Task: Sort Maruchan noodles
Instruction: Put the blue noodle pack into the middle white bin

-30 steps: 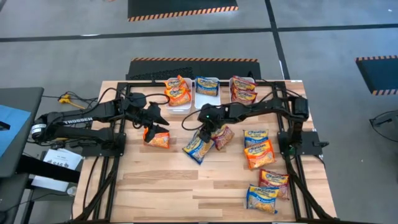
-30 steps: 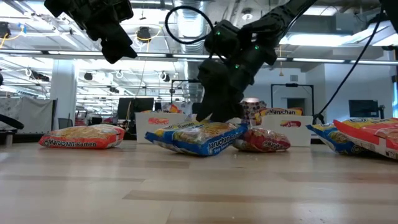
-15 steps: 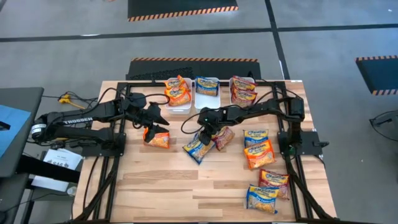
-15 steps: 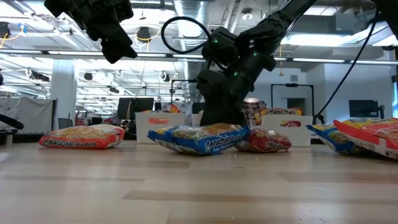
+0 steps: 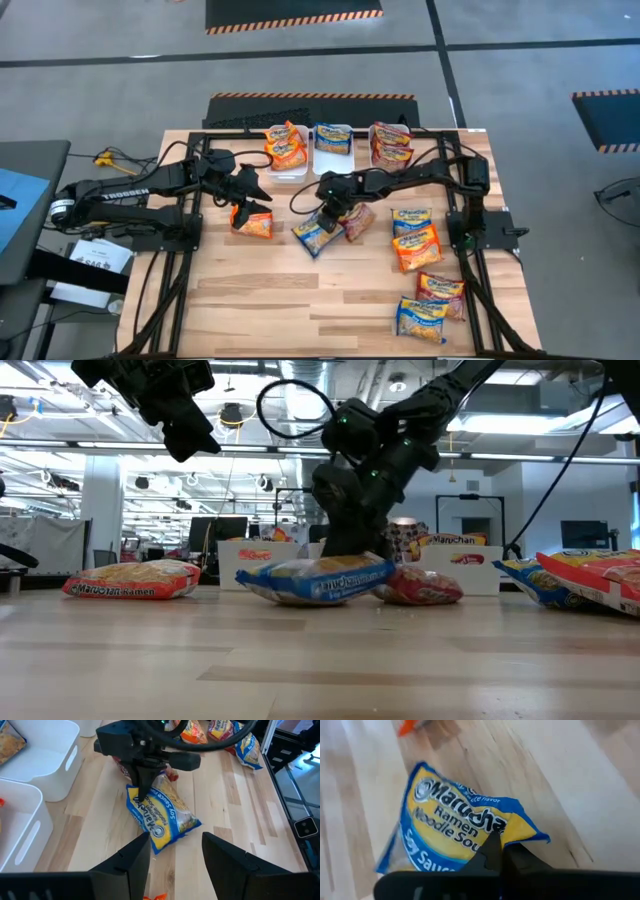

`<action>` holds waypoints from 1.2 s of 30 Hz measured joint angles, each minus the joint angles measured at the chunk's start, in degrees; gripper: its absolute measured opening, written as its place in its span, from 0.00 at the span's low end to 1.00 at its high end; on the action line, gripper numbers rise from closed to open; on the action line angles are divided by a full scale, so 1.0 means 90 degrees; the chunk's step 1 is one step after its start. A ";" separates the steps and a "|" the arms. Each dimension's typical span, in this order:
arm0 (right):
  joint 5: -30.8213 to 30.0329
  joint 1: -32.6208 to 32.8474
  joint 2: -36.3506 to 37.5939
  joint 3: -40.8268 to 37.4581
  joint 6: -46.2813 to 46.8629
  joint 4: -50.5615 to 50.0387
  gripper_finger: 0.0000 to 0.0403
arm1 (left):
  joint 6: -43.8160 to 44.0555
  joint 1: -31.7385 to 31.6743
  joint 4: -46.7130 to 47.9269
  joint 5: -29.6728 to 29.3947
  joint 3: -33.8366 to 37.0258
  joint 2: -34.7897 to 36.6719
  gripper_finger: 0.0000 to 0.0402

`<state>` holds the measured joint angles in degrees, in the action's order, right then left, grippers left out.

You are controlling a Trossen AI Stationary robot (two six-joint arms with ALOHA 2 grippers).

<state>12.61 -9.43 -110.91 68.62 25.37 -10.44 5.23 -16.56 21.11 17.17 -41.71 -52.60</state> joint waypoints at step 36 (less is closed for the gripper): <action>-0.1365 0.0289 0.0000 0.2759 -0.1706 -0.3060 0.01 | -0.0106 -0.0002 0.0055 -0.0002 0.0000 0.0000 0.41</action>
<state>0.33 -6.83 -110.91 93.46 10.02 -37.98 4.27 -16.57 21.61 17.15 -41.71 -52.60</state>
